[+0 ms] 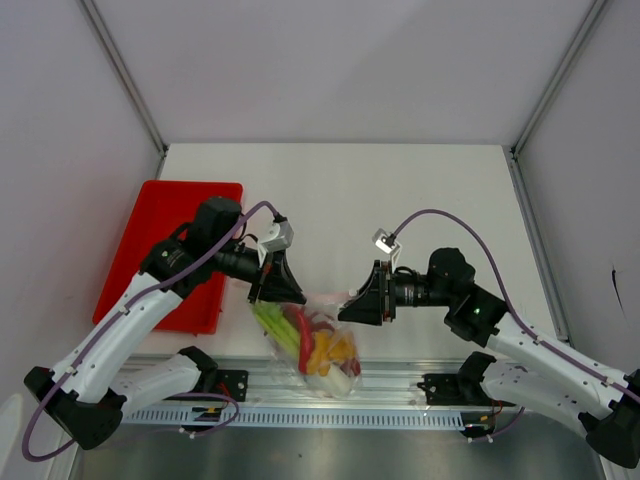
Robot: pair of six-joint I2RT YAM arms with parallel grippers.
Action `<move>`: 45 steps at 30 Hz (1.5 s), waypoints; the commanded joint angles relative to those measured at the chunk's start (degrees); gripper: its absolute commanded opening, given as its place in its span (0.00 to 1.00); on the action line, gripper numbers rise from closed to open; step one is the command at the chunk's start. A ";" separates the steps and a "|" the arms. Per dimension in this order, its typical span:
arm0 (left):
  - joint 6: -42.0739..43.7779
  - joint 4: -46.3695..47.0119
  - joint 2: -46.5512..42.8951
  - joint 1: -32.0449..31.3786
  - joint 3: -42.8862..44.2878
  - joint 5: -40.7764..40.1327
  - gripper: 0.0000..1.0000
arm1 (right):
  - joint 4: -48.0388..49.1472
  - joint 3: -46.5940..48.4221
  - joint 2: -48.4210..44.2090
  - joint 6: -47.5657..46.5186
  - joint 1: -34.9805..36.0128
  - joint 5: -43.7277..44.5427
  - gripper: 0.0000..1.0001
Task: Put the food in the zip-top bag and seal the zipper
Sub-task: Zip the zipper food storage bag at the center of the board.
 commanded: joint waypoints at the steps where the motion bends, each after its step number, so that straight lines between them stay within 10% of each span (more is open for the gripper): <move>1: -0.63 1.66 -1.11 -0.32 0.55 0.56 0.01 | 4.23 -0.03 -0.51 0.83 0.31 0.26 0.33; 4: -0.81 1.83 -1.11 -0.32 0.37 0.65 0.01 | 3.53 -0.12 -0.68 0.49 0.31 0.96 0.02; 12: -1.68 1.73 -2.51 -0.23 -0.15 1.36 0.01 | 0.11 1.81 -1.38 -4.35 0.22 3.86 0.00; 18: -10.11 9.03 -6.04 -0.32 2.13 -0.85 0.53 | -2.27 3.66 -1.30 -6.81 0.23 3.16 0.00; 28: -15.22 14.65 0.38 -10.33 8.02 -9.73 0.94 | -7.36 10.42 2.04 -11.20 1.37 -1.68 0.00; 45: -20.06 14.23 14.53 -13.33 14.52 -3.93 0.61 | -10.97 13.94 4.24 -14.02 2.60 -0.80 0.00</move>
